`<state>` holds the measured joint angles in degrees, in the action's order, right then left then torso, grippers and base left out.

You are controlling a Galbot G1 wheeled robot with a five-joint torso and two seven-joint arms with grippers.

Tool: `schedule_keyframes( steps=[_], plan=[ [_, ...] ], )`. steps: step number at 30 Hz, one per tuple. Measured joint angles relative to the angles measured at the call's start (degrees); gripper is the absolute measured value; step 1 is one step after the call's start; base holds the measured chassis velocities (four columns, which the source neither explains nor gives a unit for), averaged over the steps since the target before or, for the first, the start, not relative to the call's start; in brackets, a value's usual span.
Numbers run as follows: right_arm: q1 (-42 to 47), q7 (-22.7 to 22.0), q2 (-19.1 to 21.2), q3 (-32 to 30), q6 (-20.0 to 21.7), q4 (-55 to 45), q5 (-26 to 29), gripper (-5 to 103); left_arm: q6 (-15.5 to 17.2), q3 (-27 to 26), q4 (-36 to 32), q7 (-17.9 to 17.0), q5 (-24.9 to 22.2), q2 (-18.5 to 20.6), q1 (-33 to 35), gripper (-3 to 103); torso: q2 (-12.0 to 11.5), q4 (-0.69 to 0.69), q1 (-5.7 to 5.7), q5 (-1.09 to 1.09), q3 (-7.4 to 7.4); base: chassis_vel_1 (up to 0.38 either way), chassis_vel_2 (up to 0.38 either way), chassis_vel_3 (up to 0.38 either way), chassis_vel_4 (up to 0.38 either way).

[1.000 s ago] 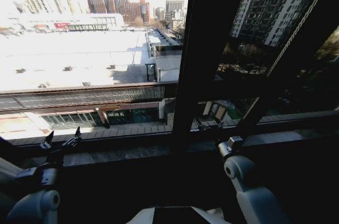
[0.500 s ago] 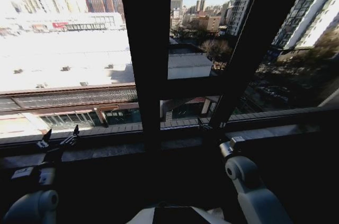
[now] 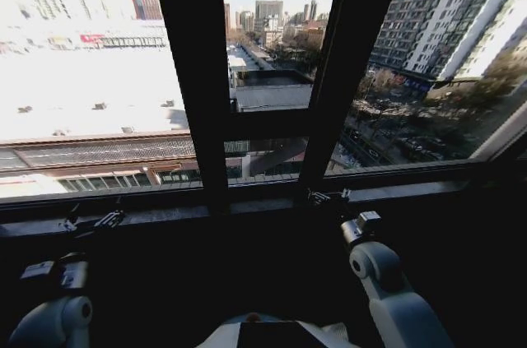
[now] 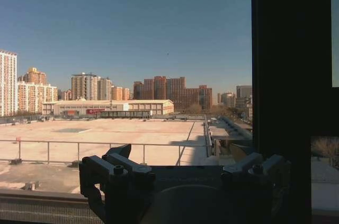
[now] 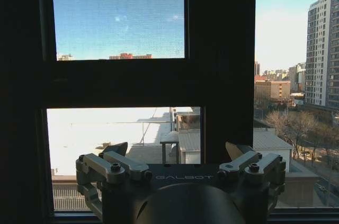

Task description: Open the curtains by pulling them apart, changing their state from closed to fully open.

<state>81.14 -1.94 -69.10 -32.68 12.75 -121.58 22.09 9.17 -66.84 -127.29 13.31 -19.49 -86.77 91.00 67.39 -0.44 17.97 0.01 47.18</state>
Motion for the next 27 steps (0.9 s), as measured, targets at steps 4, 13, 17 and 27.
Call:
schedule_keyframes(
  steps=[4, 13, 17, 27],
  plan=[
    [0.02, -0.56, 0.00, -0.02, 0.00, -0.14, 0.02, 100, -0.62, 0.05, 0.30, 0.01, 0.03, -0.02, -0.01, 100, 0.00, 0.00, 0.00, 0.01, 0.00, -0.017, -0.368, 0.038, 0.379],
    [0.19, -0.66, -0.28, 0.00, 0.00, -0.69, -0.12, 100, -1.67, 0.14, 1.00, 0.12, 0.03, 0.04, 0.08, 100, 0.00, 0.01, 0.02, 0.00, 0.01, -0.107, -0.375, 0.108, 0.373],
    [0.40, -0.67, -0.30, -0.01, 0.00, -0.77, -0.19, 100, -1.83, 0.31, 1.12, 0.21, 0.03, 0.04, 0.03, 100, 0.00, -0.02, 0.01, 0.04, 0.00, -0.167, -0.424, 0.162, 0.401],
    [0.78, -0.59, -0.28, -0.01, -0.07, -1.09, -0.49, 100, -2.37, 0.23, 1.80, 0.24, -0.19, 0.03, -0.37, 100, -0.01, 0.00, 0.03, 0.03, 0.01, -0.101, -0.386, 0.108, 0.393]
  ],
)
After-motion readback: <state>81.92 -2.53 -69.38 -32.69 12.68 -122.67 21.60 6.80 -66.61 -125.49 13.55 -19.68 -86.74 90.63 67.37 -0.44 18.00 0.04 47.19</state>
